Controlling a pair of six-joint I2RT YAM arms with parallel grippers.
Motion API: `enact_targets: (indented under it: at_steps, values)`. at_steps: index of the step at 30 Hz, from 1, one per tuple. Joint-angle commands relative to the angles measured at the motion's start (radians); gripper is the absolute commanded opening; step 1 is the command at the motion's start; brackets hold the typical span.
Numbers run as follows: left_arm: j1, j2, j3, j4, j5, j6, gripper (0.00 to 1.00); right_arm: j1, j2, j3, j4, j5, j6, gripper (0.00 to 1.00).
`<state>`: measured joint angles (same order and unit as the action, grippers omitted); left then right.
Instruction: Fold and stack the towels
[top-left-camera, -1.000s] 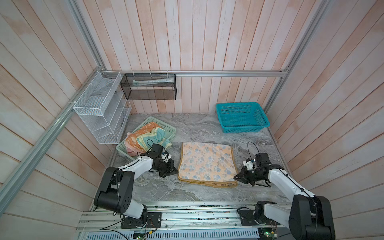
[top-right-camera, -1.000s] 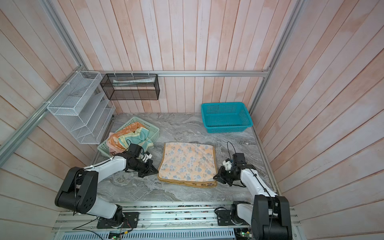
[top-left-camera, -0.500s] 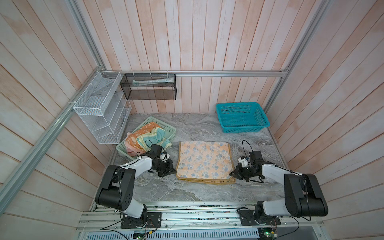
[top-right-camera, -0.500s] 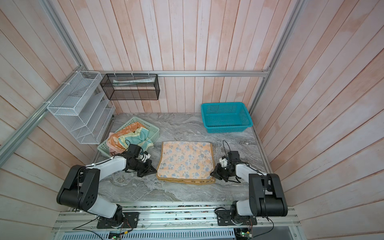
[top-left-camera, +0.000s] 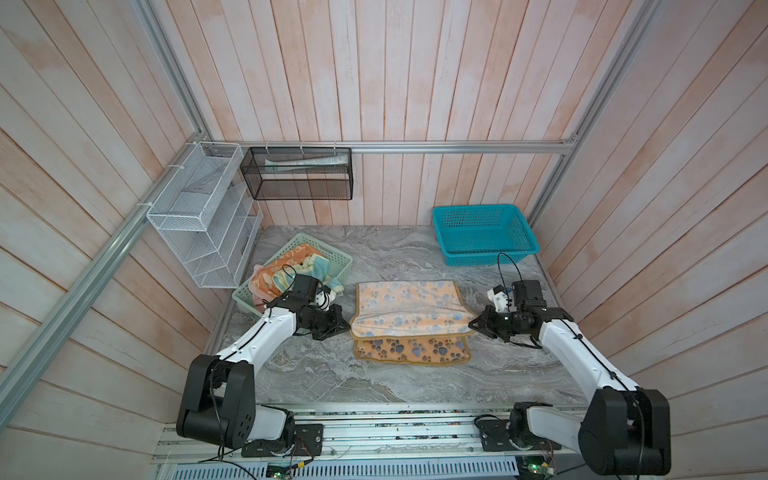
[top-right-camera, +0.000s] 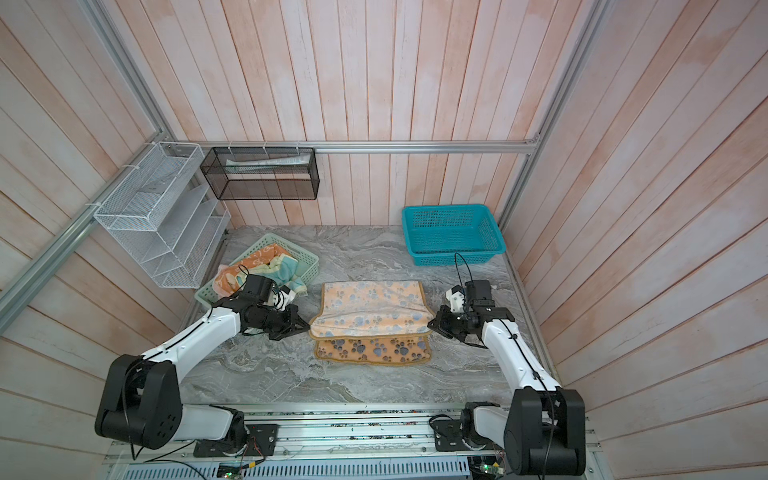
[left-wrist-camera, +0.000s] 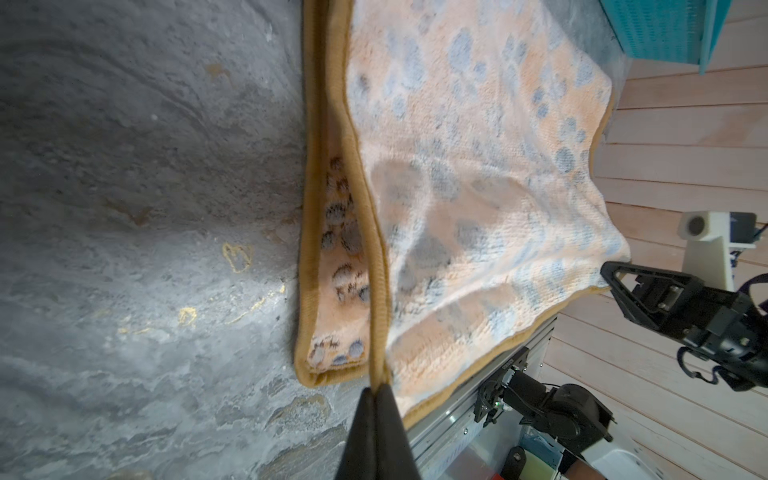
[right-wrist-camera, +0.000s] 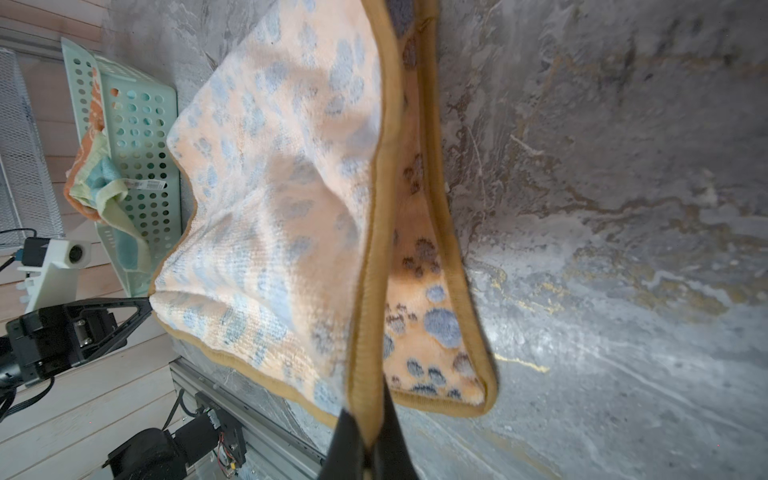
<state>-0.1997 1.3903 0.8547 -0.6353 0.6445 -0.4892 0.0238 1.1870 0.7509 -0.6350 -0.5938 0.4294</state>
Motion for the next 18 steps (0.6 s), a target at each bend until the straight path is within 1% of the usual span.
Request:
enact_targets:
  at_steps: [1,4,7,8,9,10,11,13,14,16,18]
  values:
    - [0.006,-0.01,0.001,-0.063,0.012,0.029,0.0,-0.002,-0.04,-0.017,-0.144,-0.031,0.003,0.0]
    - [0.006,0.011,-0.048,-0.026,0.036,0.023,0.0,0.007,-0.078,-0.087,-0.121,-0.002,0.04,0.0]
    - [0.006,0.049,-0.085,0.009,0.041,0.02,0.0,0.026,-0.063,-0.185,-0.025,-0.016,0.085,0.0]
    - [0.006,0.058,-0.094,0.022,0.035,0.018,0.04,0.033,-0.049,-0.216,0.016,-0.015,0.098,0.08]
    - [0.006,0.063,-0.098,0.027,0.026,0.017,0.11,0.038,-0.035,-0.237,0.045,-0.013,0.109,0.22]
    - [0.006,0.065,-0.097,0.028,0.009,0.014,0.25,0.041,-0.017,-0.248,0.066,-0.01,0.112,0.33]
    - [0.006,0.064,-0.091,0.022,-0.02,0.013,0.33,0.043,-0.004,-0.243,0.067,-0.002,0.11,0.38]
    - [0.006,0.047,-0.073,0.004,-0.06,0.014,0.38,0.049,-0.006,-0.211,0.04,0.032,0.093,0.46]
    - [0.005,0.034,-0.065,-0.006,-0.081,0.015,0.4,0.049,-0.017,-0.179,0.016,0.07,0.083,0.49]
    - [0.006,0.003,-0.043,-0.024,-0.124,0.012,0.4,0.048,-0.036,-0.116,-0.035,0.149,0.06,0.52]
    - [-0.003,-0.029,-0.026,-0.03,-0.162,0.01,0.39,0.048,-0.041,-0.056,-0.071,0.214,0.037,0.52]
